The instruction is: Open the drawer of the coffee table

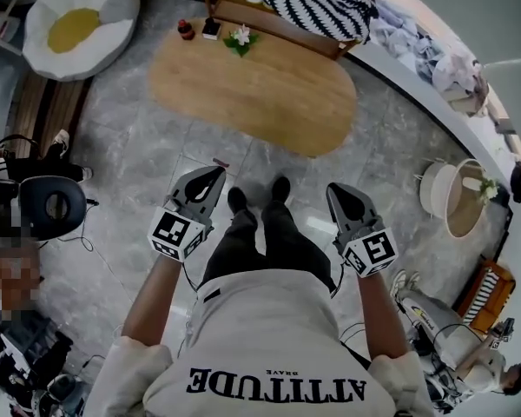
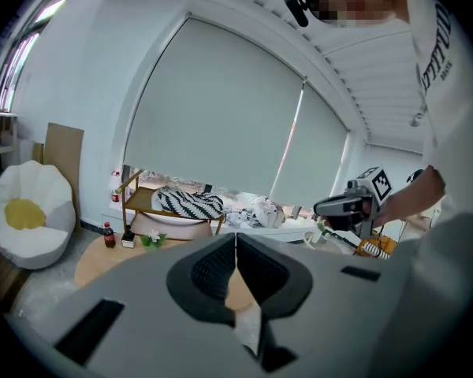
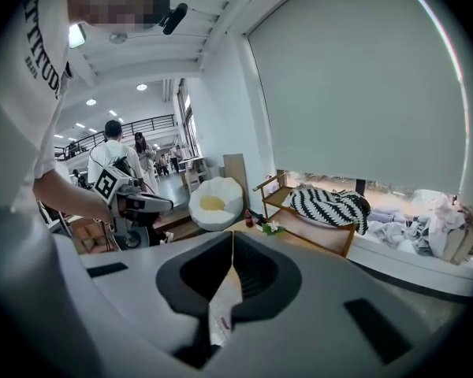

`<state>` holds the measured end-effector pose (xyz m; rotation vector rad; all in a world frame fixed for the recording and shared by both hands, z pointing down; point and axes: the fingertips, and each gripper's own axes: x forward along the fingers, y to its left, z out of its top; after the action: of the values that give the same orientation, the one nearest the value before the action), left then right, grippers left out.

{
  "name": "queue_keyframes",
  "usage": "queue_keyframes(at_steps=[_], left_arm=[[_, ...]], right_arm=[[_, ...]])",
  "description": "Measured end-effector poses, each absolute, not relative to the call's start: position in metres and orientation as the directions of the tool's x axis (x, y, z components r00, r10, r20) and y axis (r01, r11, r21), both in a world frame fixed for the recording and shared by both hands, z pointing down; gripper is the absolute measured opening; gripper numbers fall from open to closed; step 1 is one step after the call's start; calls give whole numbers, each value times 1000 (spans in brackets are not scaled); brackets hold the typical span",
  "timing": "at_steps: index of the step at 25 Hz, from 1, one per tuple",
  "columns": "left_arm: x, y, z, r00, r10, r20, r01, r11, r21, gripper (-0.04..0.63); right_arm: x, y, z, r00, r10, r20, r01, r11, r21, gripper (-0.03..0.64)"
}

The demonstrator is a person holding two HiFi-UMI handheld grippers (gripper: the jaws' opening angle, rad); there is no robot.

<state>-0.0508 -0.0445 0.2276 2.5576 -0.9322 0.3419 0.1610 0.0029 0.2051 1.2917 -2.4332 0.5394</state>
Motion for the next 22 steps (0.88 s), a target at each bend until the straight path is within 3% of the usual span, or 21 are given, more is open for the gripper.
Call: queue_keyframes(at_steps=[22], left_arm=[[15,-61,366,699,-554,452,-712,-602,362,20]], right_arm=[[188,-23,344,-618,-529,581,-764,577,-288,18]])
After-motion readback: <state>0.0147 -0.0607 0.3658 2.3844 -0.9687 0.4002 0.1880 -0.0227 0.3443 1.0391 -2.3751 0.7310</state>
